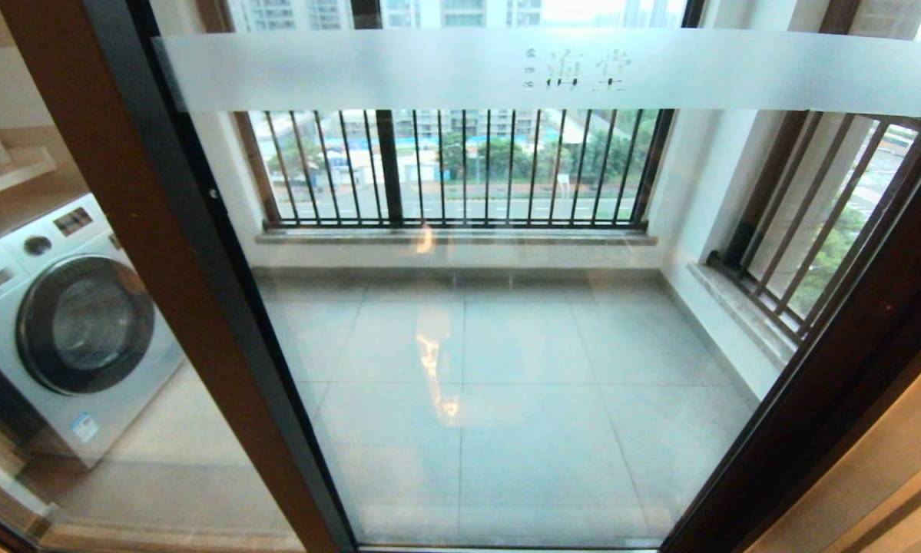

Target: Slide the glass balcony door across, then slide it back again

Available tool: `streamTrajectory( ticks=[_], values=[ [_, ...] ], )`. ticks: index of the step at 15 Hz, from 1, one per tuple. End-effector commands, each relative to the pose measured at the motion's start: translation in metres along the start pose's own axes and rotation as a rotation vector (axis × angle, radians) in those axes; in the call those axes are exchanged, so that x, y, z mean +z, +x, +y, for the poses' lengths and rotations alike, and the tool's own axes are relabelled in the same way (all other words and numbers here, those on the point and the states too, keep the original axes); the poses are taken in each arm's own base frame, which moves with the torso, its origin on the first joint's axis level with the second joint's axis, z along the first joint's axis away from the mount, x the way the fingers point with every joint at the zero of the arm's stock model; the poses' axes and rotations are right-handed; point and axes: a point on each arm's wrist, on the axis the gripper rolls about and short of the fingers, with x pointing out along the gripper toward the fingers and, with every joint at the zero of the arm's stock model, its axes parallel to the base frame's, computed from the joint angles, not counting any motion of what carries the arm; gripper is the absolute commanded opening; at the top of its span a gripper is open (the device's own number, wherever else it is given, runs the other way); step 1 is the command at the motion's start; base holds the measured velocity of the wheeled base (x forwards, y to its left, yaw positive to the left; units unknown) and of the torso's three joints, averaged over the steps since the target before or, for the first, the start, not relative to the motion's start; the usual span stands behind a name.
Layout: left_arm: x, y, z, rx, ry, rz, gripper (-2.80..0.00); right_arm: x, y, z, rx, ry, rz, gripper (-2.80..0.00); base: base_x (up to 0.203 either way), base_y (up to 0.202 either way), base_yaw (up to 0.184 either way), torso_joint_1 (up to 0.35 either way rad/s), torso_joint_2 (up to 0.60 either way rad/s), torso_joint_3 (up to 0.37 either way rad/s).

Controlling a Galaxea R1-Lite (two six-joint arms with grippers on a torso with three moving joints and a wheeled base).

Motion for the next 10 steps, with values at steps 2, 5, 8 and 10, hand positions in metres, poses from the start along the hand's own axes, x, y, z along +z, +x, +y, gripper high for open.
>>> streamTrajectory(
  ticks=[2, 5, 8, 10],
  values=[
    [0.0, 0.0, 0.0, 0.0, 0.0, 0.0, -2.8, -0.0007, 0.0001, 0.0, -0.001, 0.005, 0.004, -2.8, 0.0, 0.0, 0.0, 0.0, 0.0, 0.0],
    [0.0, 0.0, 0.0, 0.0, 0.0, 0.0, -2.8, -0.0003, 0.0, 0.0, -0.002, 0.005, 0.003, -2.8, 0.0, 0.0, 0.0, 0.0, 0.0, 0.0],
    [0.0, 0.0, 0.0, 0.0, 0.0, 0.0, -2.8, -0.0007, 0.0001, 0.0, -0.002, 0.004, 0.004, -2.8, 0.0, 0.0, 0.0, 0.0, 0.0, 0.0],
    [0.0, 0.0, 0.0, 0.0, 0.0, 0.0, -2.8, -0.0005, 0.0001, 0.0, -0.003, 0.008, 0.003, -2.8, 0.0, 0.0, 0.0, 0.0, 0.0, 0.0]
  ],
)
